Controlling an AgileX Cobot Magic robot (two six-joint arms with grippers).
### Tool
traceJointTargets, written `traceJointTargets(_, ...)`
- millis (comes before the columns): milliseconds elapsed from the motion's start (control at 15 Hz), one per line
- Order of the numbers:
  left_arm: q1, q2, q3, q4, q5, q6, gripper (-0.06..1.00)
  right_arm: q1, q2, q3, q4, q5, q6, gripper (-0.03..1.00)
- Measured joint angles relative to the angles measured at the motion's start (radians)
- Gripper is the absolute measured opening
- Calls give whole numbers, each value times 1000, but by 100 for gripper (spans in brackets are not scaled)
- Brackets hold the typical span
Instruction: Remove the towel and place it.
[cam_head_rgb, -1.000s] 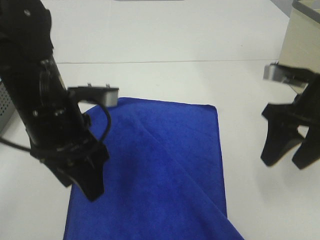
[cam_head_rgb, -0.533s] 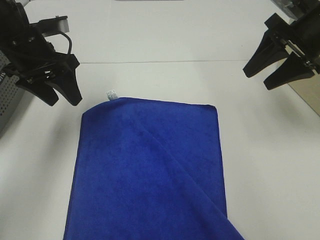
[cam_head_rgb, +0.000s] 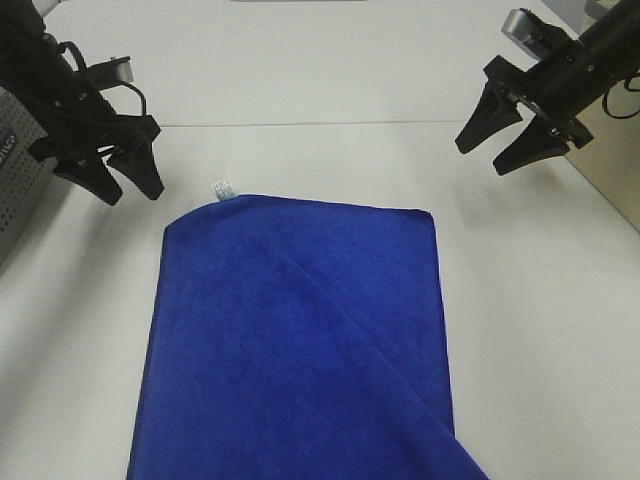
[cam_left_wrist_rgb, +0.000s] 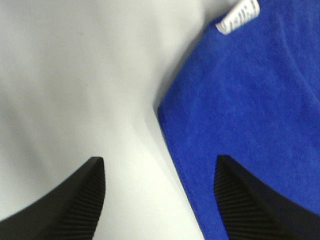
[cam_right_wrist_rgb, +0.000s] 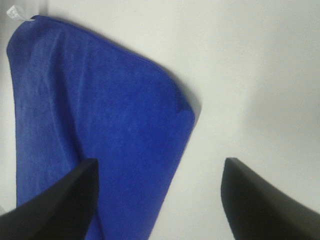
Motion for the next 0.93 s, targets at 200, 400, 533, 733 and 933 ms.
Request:
traceJointTargets(200,7,106,-129,-11,1,0,60,0,110,-85,-2,0,0,68)
traceJointTargets(400,7,208,-240,-38,6,0,60,0,184,-112,-2,-1,0,68)
traceJointTargets(533,7,233,-251,-41,8,0,60,0,201,-112,-7,-6,-1,68)
traceJointTargets(733,7,248,-259,-51,12,0,60,0,221,-112,-10,-11,-2,68)
traceJointTargets(933,7,258,-268,-65,20,0,60,-2,242,-117,-1,-2,-2,68)
